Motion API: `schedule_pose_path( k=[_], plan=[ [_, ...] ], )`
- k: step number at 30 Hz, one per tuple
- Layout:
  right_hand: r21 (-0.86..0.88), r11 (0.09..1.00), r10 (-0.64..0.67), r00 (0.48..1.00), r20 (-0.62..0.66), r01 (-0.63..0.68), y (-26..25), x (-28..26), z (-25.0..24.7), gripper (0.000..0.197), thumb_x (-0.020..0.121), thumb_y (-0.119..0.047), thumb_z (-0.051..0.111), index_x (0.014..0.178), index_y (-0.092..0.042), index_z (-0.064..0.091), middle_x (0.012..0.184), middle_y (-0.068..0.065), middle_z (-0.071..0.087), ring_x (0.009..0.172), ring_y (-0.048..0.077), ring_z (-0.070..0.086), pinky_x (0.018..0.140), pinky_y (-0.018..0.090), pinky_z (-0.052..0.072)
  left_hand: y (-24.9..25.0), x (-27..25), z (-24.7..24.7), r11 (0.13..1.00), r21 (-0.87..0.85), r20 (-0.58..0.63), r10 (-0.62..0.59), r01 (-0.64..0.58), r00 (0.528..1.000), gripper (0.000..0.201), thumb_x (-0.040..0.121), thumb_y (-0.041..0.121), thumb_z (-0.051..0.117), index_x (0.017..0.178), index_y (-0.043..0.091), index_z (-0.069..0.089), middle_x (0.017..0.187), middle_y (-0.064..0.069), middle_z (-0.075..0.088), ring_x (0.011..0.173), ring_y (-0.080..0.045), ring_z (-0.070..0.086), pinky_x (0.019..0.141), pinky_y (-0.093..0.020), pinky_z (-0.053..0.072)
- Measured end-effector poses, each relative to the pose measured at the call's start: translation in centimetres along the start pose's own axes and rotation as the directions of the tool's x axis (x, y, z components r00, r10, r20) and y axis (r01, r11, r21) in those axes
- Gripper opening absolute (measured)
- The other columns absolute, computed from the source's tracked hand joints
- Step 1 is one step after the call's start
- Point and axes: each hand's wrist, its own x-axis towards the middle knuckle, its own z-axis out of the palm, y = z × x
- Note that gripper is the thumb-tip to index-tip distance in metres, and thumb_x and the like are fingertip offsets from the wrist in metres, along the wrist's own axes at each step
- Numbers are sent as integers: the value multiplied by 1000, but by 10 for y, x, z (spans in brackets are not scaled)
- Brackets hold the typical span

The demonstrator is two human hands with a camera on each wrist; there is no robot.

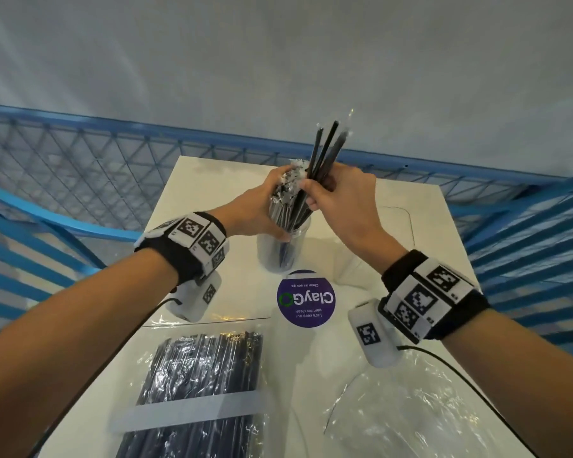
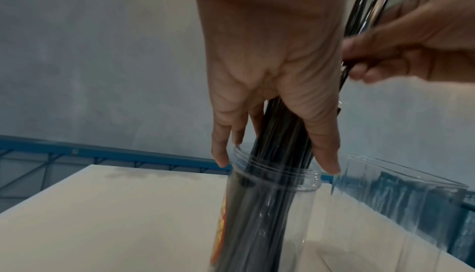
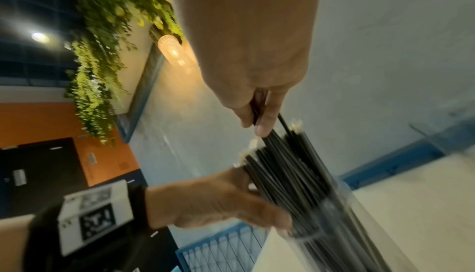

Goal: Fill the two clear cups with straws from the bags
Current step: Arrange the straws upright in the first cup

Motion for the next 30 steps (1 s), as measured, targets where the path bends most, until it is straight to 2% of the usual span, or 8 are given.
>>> schedule_pose_path(
  k=[6,9,11,14,17,21,26,30],
  plan=[
    [-142,980,157,981,118,-140,25,-5,31,16,86,-17,66,94,-4,72,78,6,71,67,14,64,57,6,45,-11,2,-3,1000,-10,-95,-21,20,995,92,75,25,78,145,28,20,130,-4,56,114,-25,57,100,-44,46],
    [-179,961,244,950,194,-211,29,-7,37,23,85,-18,69,102,-2,71,92,14,73,82,23,69,73,21,54,-14,0,-4,999,-45,-108,-21,16,994,89,75,25,78,145,24,23,132,-5,55,115,-24,56,101,-39,46],
    [-204,956,256,941,223,-212,26,-7,33,31,82,-20,72,108,-5,69,100,11,72,91,22,68,72,16,47,-15,-1,-6,998,-63,-107,-14,8,994,92,74,20,80,146,23,22,135,-6,52,118,-23,54,100,-35,45],
    [-297,945,220,940,261,-139,13,-4,16,37,79,-19,75,112,-7,64,104,7,71,86,16,66,60,10,42,-14,-5,-14,991,-130,-111,-33,18,993,99,72,20,81,147,26,18,132,-3,48,118,-16,48,98,-28,42],
    [-235,967,133,980,147,-96,-2,-5,-6,29,83,-18,72,104,-11,52,87,8,68,67,18,66,52,15,49,-10,-12,-22,988,-158,-137,-20,-2,990,92,75,30,79,147,31,20,129,3,45,122,-11,43,104,-28,39],
    [-268,962,-42,998,40,51,-9,3,-22,31,83,-16,69,107,-13,50,90,-1,50,74,21,57,63,31,50,5,-19,-27,991,-23,-194,127,-134,973,62,85,26,69,140,29,40,130,8,51,115,-6,49,92,-19,42],
    [-293,953,11,961,277,74,7,0,-2,11,88,-5,61,96,-9,67,96,6,67,83,16,61,65,4,40,10,-15,-21,989,61,-203,146,-136,968,51,84,17,69,132,24,52,128,2,58,108,-11,56,90,-22,48],
    [-234,972,-5,999,39,14,5,-1,-12,20,85,5,53,97,-7,63,95,5,65,80,12,55,62,3,39,8,-18,-29,992,-41,-233,105,-118,967,46,89,40,60,131,25,53,120,6,60,99,-6,61,76,-14,47]
  ],
)
